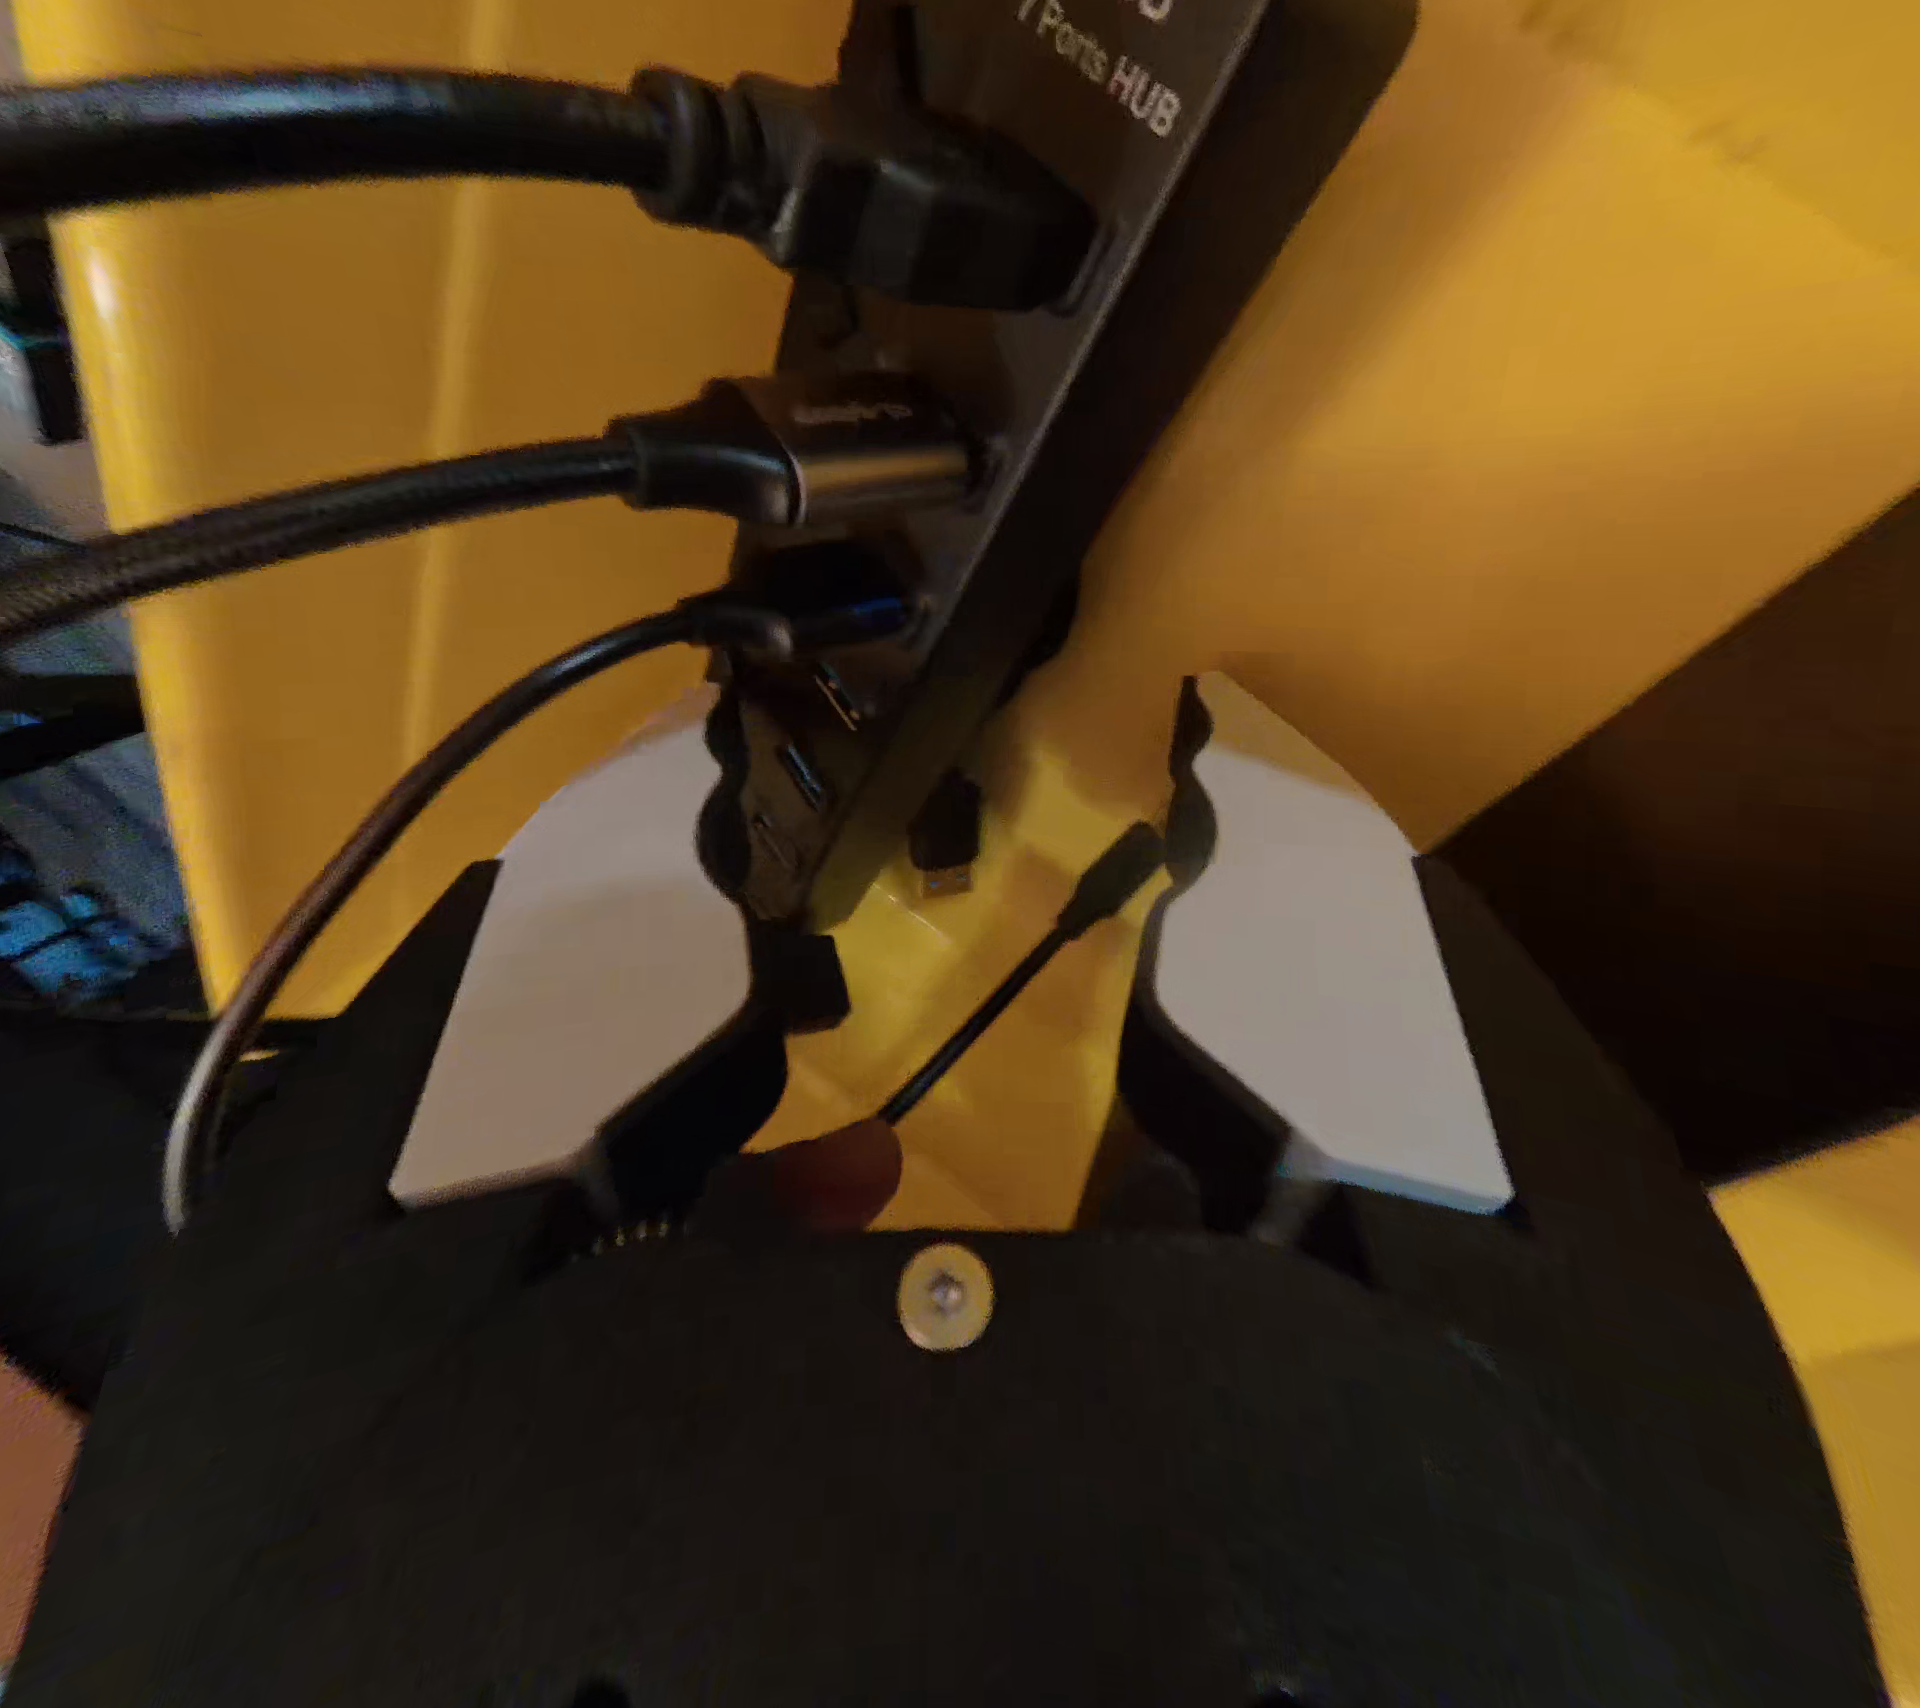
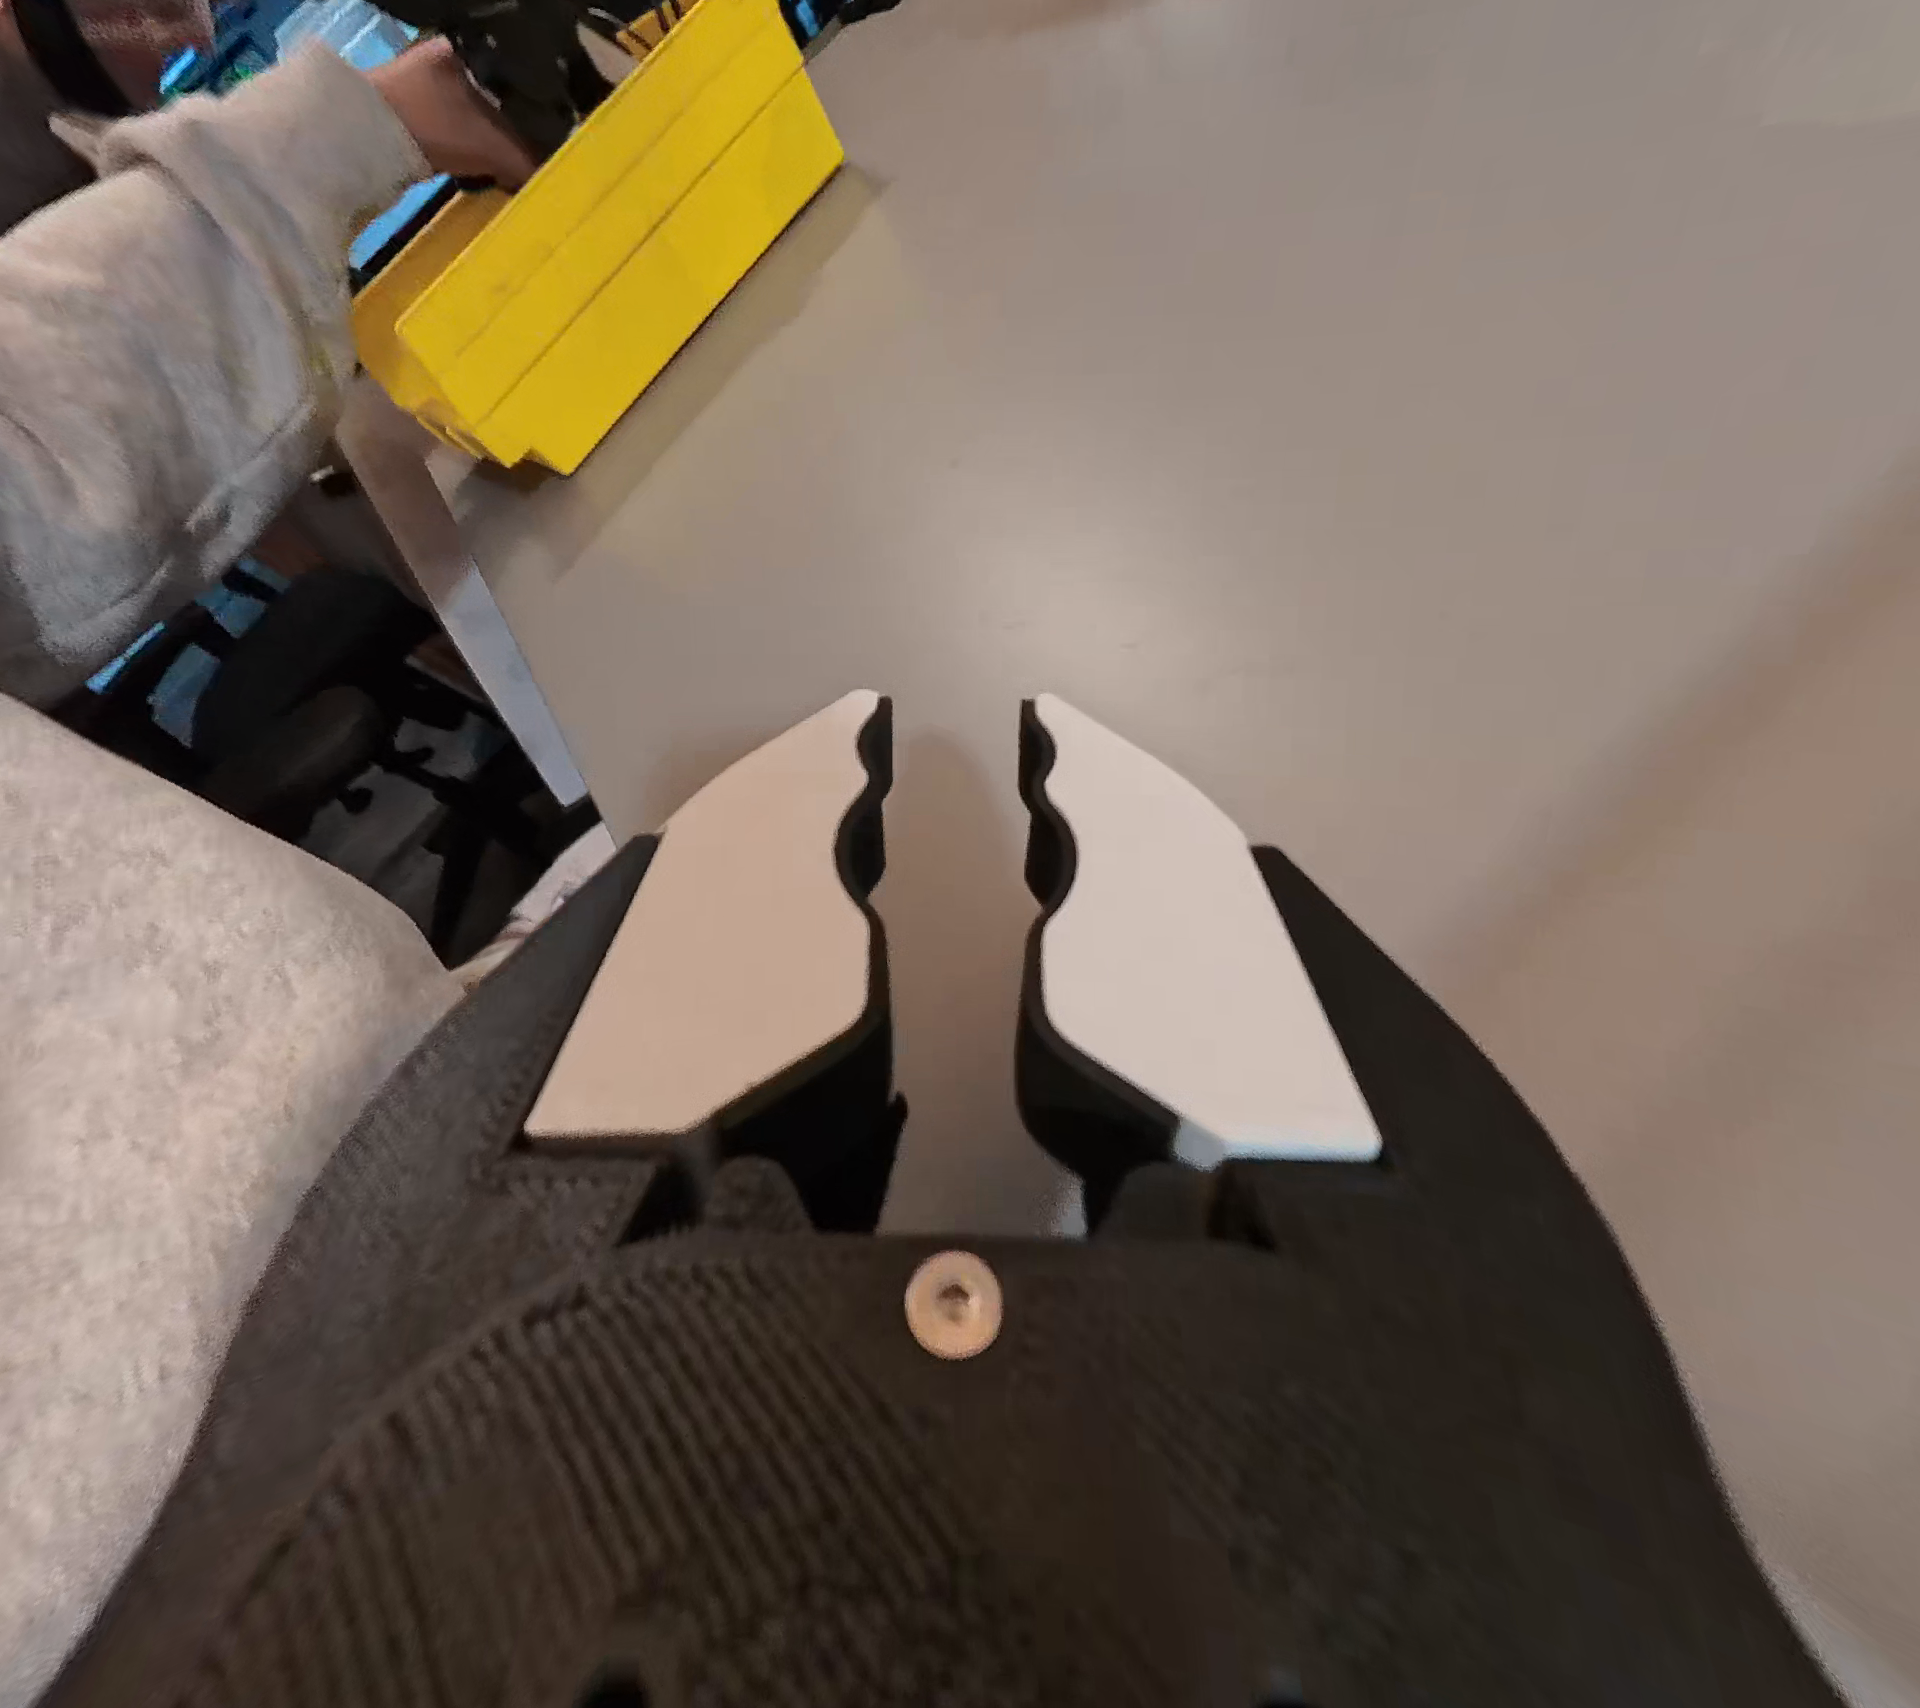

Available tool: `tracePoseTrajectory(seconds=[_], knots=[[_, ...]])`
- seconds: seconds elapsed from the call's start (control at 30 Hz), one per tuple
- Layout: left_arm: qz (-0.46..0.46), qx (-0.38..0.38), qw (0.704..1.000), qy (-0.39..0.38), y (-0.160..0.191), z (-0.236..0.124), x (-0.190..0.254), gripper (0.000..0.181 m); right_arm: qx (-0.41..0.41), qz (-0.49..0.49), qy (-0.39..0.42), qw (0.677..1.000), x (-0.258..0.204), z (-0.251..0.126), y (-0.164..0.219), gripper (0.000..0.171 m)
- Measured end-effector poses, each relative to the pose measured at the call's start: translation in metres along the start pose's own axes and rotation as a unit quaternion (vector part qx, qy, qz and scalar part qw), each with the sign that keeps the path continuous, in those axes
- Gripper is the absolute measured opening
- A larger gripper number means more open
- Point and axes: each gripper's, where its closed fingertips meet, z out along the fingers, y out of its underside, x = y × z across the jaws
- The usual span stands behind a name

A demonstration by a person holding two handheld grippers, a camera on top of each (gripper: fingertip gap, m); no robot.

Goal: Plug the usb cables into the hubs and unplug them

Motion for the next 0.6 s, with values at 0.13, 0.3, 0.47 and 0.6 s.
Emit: tracePoseTrajectory(seconds=[0.13, 0.3, 0.47, 0.6], knots=[[0.043, 0.009, 0.994, -0.103, -0.007, 0.002, -0.023, 0.043, 0.016, 0.033, -0.001, 0.999, 0.006, -0.004, -0.004, 0.023], [0.038, 0.086, 0.979, -0.183, -0.017, -0.022, -0.030, 0.034, 0.033, 0.059, -0.008, 0.998, 0.008, -0.008, -0.008, 0.023], [-0.021, 0.225, 0.942, -0.248, -0.031, -0.113, -0.043, 0.032, 0.032, 0.073, -0.021, 0.997, 0.005, -0.007, -0.007, 0.023], [-0.024, 0.327, 0.914, -0.237, -0.066, -0.189, -0.015, 0.032, 0.036, 0.071, -0.030, 0.996, 0.000, -0.007, -0.010, 0.023]])
